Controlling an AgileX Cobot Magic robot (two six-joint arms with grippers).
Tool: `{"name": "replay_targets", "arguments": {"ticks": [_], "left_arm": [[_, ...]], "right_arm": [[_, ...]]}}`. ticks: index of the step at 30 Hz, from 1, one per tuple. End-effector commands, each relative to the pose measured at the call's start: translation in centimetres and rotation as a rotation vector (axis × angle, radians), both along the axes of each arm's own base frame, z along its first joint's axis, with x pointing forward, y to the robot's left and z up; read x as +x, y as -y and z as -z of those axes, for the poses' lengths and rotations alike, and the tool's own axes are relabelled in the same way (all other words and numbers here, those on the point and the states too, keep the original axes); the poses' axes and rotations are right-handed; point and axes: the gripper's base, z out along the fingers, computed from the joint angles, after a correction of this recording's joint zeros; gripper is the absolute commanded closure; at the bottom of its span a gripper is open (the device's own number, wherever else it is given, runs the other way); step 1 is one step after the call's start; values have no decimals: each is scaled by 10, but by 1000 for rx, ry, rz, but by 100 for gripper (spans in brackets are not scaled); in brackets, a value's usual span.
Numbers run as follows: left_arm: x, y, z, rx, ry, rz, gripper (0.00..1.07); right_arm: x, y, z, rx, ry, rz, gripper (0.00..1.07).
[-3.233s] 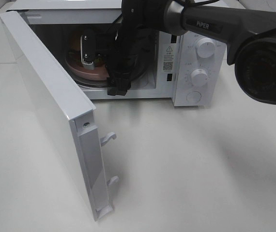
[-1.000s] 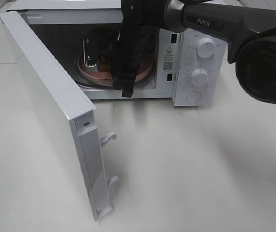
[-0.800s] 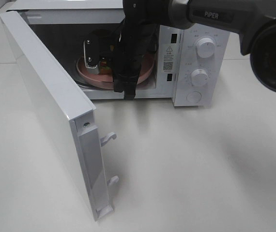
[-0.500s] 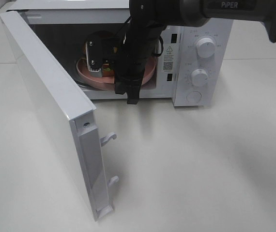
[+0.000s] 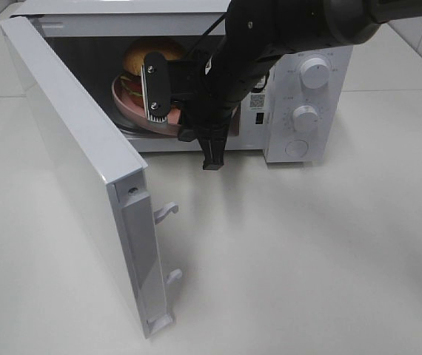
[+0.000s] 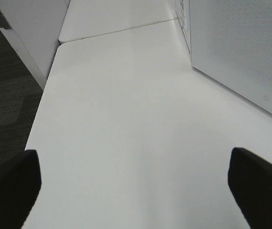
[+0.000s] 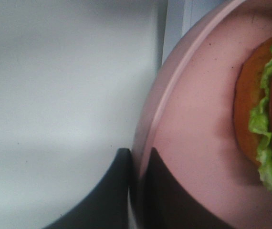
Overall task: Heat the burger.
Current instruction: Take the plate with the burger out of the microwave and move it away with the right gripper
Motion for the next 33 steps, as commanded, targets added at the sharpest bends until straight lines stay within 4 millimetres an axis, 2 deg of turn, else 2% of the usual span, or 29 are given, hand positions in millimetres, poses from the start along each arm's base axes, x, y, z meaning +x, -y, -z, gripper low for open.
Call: {"name": "replay_targets", "arguments": {"ticks": [1,11,14,27,33], "left_arm": [[-2,0,0,-5,25,-4,6],[-2,0,0,-5,25,-4,6],[-2,0,0,-5,25,-4,6],[-2,0,0,-5,25,-4,6],[-2,0,0,-5,25,-4,6]], "right_arm": [[0,11,-18,25,75,21,107],[-28,24,-23,0,103,-39,107],[-31,26,-24,-2,103,-42,107],[-67,51,-44,-33,114,-63,107],[-85,54,-51,-52,100,-90,107]]}}
